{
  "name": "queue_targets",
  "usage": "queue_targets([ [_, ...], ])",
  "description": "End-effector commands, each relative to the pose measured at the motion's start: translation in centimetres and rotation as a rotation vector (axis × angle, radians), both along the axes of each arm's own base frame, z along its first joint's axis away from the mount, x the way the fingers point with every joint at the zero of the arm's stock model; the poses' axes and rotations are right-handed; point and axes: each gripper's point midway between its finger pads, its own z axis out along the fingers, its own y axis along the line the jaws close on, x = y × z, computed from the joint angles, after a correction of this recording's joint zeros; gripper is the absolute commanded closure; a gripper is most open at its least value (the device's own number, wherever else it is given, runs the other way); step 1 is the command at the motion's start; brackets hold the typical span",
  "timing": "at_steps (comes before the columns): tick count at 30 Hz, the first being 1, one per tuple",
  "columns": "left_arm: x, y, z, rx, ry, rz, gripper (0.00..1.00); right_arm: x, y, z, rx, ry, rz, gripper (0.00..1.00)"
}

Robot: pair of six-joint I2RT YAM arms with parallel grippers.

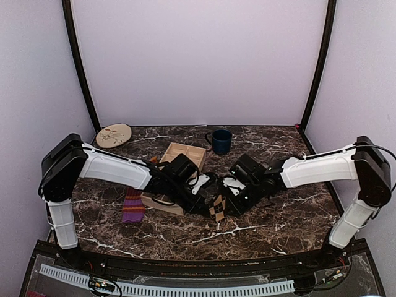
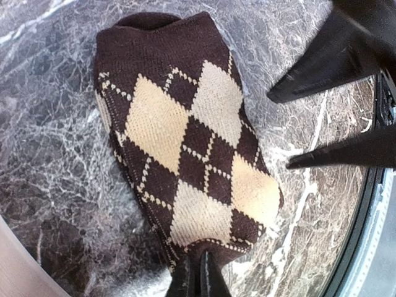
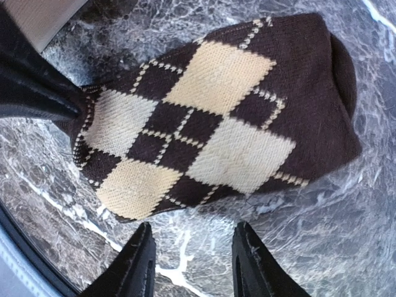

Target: Roll the socks

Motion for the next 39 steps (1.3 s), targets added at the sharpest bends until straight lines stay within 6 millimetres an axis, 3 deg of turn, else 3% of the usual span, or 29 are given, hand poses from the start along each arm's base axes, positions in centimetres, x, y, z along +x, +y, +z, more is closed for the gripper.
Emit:
queue_targets([
  [1, -1.6, 0.4, -0.7, 0.040, 0.114, -0.022, 1.00, 0.1, 0.3, 1.3, -0.008, -0.148, -0.044, 0.62],
  [11, -2.0, 0.3, -1.0, 0.048, 0.226, -0.023, 1.00, -2.7, 1.3, 3.4, -0.009, -0.345, -0.030, 0.62],
  [21, -1.0, 1.1, -1.3, 0.052, 0.375, 0.020, 1.00, -4.6, 2.4, 2.8, -0.041, -0.458, 0.046, 0.61],
  [28, -0.5, 1.7, -1.4, 0.048, 0.483, 0.045, 1.00, -5.1, 3.8, 2.6, -0.044, -0.519, 0.156, 0.60],
  [39, -0.4, 1.8, -1.4, 0.047, 0.508, 0.041, 1.00, -5.0, 5.2, 0.5, -0.098, -0.551, 0.277, 0.61],
])
